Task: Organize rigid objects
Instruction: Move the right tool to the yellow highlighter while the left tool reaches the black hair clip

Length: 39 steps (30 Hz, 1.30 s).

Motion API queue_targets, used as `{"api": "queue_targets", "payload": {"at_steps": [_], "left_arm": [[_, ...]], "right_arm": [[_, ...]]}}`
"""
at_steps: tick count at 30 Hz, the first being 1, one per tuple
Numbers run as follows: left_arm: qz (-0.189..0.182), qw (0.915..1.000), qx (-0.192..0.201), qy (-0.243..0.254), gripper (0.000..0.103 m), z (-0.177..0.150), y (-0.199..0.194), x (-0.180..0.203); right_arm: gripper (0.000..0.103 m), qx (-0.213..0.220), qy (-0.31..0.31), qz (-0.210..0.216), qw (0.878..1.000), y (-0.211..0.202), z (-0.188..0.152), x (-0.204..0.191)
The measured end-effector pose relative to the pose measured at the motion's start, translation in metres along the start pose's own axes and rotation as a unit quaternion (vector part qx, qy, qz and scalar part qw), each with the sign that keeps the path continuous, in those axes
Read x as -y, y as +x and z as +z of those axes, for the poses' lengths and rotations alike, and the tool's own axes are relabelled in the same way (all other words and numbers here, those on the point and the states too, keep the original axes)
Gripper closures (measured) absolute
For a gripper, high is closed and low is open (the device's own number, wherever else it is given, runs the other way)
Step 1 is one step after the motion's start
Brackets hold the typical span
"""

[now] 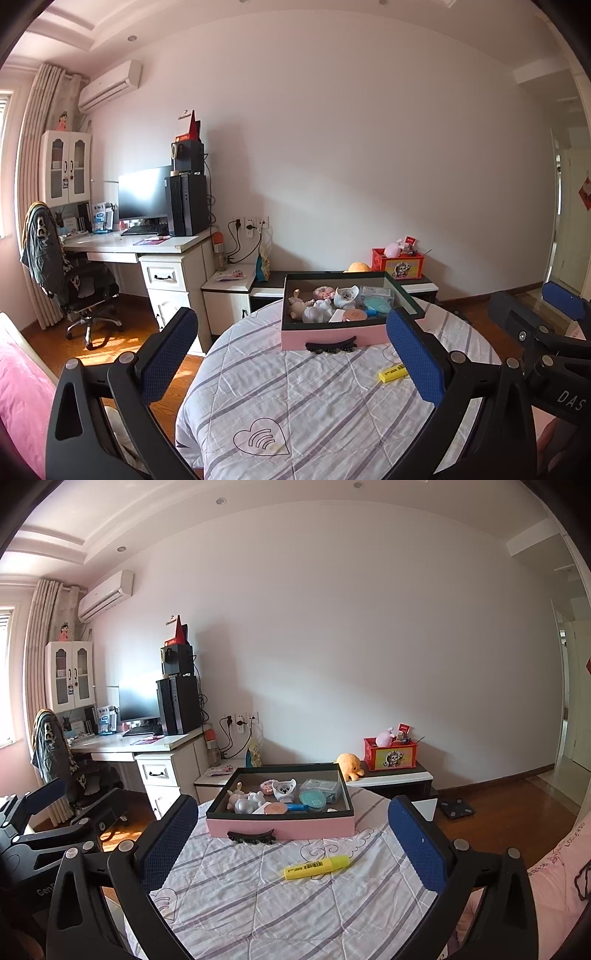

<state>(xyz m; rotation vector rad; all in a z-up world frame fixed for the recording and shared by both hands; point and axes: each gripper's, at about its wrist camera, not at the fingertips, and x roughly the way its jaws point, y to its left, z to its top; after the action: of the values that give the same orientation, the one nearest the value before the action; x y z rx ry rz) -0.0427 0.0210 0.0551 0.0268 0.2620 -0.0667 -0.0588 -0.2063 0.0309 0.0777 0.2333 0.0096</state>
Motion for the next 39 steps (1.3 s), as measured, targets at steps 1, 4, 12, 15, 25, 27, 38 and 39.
{"api": "queue_targets", "payload": {"at_steps": [1, 4, 12, 15, 25, 27, 38, 39], "left_arm": [[0.000, 1.0000, -0.005, 0.001, 0.000, -0.002, 0.003, -0.001], [0.007, 0.9995, -0.031, 0.004, 0.000, -0.013, 0.021, -0.004], [0.028, 0.9909, -0.131, -0.012, 0.000, -0.056, 0.081, -0.024], [0.029, 0.9876, -0.154, -0.014, 0.000, -0.067, 0.099, -0.028], [0.024, 0.9784, -0.205, -0.009, 0.000, -0.085, 0.147, -0.033], [0.023, 0.9772, -0.211, -0.010, 0.000, -0.086, 0.155, -0.032], [-0.003, 0.9707, -0.240, -0.002, 0.000, -0.087, 0.183, -0.016], [-0.004, 0.9701, -0.242, 0.002, 0.000, -0.087, 0.184, -0.014]], "right_arm": [[0.000, -0.005, 0.001, -0.001, 1.000, 0.004, -0.002, 0.001], [0.000, -0.023, 0.004, -0.004, 1.000, 0.017, -0.009, 0.002], [0.000, -0.141, 0.040, -0.022, 0.989, 0.086, -0.054, 0.013], [0.000, -0.194, 0.063, -0.025, 0.979, 0.119, -0.074, 0.016], [0.000, -0.301, 0.160, -0.076, 0.937, 0.216, -0.106, 0.042], [0.000, -0.298, 0.162, -0.067, 0.938, 0.227, -0.103, 0.042], [0.065, -0.302, 0.081, -0.028, 0.950, 0.239, -0.102, 0.051], [0.066, -0.301, 0.083, -0.026, 0.950, 0.238, -0.101, 0.054]]}}
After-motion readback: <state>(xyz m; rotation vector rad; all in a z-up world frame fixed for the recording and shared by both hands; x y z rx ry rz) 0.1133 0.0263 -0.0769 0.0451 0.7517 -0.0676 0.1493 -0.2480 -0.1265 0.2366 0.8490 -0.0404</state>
